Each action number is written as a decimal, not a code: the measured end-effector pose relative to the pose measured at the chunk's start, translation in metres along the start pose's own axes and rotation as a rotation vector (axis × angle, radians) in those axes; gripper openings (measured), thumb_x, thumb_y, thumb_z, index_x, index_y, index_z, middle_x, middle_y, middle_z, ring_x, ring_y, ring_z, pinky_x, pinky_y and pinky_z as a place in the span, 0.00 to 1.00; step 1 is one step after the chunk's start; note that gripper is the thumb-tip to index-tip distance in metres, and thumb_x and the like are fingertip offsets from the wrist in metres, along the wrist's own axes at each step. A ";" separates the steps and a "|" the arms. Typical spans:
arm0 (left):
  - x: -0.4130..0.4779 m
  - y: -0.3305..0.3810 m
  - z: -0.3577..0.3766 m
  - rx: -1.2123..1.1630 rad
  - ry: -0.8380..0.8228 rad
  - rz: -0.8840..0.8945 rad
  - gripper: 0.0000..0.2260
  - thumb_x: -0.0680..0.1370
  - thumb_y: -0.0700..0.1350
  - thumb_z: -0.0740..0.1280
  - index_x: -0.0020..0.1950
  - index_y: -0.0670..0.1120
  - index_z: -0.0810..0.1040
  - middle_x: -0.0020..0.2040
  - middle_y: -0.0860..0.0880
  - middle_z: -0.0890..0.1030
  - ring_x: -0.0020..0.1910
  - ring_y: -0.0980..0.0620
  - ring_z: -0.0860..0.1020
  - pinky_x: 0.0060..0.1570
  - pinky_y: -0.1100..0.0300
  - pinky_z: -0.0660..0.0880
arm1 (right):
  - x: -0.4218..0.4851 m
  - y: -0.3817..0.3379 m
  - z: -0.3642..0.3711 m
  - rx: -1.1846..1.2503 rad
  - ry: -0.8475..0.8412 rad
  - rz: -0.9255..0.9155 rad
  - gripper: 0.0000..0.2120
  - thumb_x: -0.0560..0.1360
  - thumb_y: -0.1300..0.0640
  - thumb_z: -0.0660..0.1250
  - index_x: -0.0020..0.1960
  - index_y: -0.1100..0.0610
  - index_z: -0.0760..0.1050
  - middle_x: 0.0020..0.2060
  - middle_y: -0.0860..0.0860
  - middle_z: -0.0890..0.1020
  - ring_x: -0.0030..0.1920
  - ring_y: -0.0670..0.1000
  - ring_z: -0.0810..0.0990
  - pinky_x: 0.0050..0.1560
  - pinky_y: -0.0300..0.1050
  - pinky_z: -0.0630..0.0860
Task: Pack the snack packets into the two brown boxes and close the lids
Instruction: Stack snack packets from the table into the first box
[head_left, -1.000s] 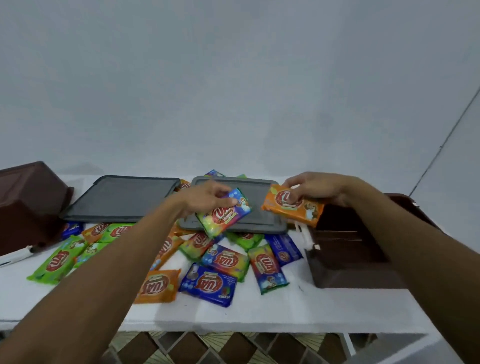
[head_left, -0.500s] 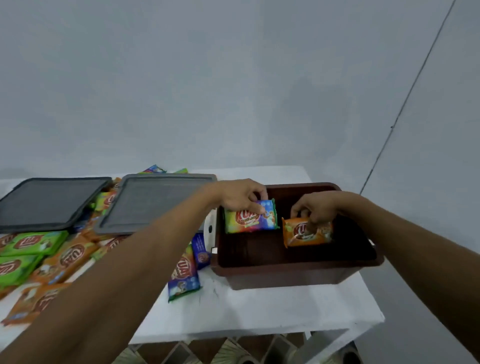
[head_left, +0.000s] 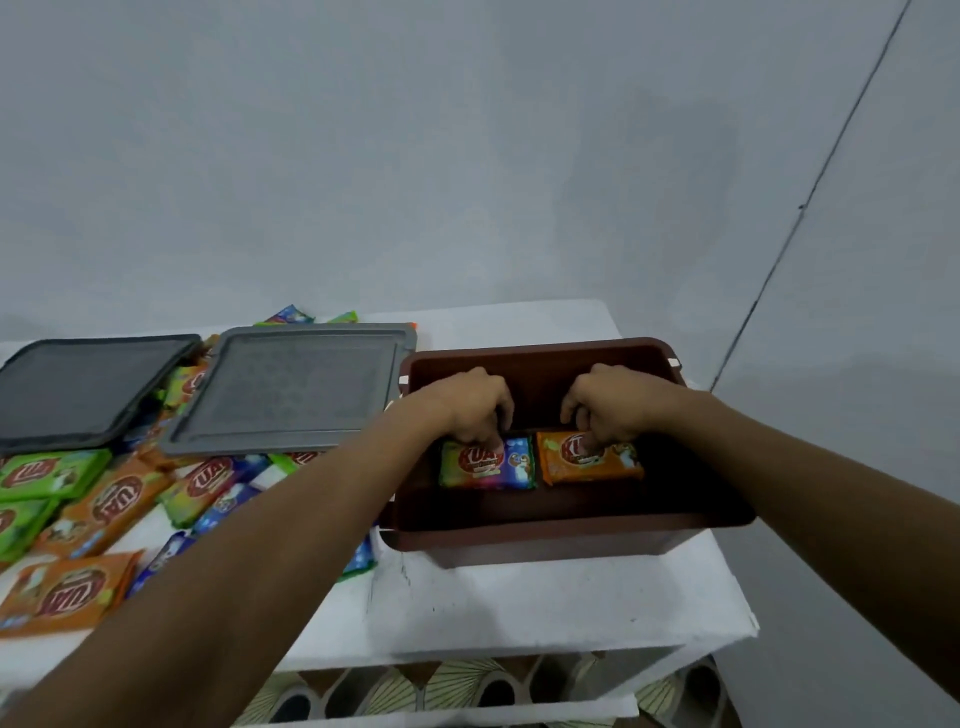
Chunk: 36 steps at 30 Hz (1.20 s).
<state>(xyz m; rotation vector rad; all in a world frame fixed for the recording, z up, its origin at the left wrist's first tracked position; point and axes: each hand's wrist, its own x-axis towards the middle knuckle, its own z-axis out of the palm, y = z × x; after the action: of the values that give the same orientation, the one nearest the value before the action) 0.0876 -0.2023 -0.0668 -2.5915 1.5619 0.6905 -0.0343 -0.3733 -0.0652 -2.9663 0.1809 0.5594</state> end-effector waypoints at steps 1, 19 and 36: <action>-0.002 0.003 0.001 0.033 -0.009 0.004 0.18 0.70 0.51 0.76 0.57 0.50 0.80 0.51 0.50 0.77 0.56 0.47 0.77 0.54 0.50 0.77 | -0.001 -0.003 0.000 -0.047 0.002 -0.011 0.22 0.67 0.44 0.76 0.60 0.46 0.77 0.52 0.47 0.79 0.54 0.52 0.76 0.47 0.47 0.74; -0.029 0.003 -0.018 0.335 0.151 0.068 0.16 0.73 0.52 0.73 0.58 0.50 0.79 0.54 0.50 0.81 0.53 0.48 0.78 0.43 0.54 0.73 | -0.015 -0.012 -0.009 -0.154 0.215 -0.010 0.14 0.70 0.47 0.75 0.53 0.49 0.79 0.49 0.47 0.81 0.48 0.50 0.79 0.41 0.45 0.74; -0.252 -0.202 0.061 -0.358 0.208 -0.141 0.12 0.73 0.46 0.74 0.56 0.50 0.80 0.51 0.54 0.81 0.50 0.57 0.79 0.44 0.70 0.74 | -0.002 -0.255 -0.037 0.211 0.381 -0.304 0.08 0.75 0.54 0.70 0.53 0.54 0.82 0.41 0.47 0.84 0.39 0.43 0.78 0.46 0.42 0.77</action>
<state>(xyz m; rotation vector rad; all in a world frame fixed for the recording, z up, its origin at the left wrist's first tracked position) 0.1378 0.1226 -0.0620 -3.0884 1.3923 0.7719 0.0123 -0.1273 -0.0061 -2.7839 -0.1680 -0.0602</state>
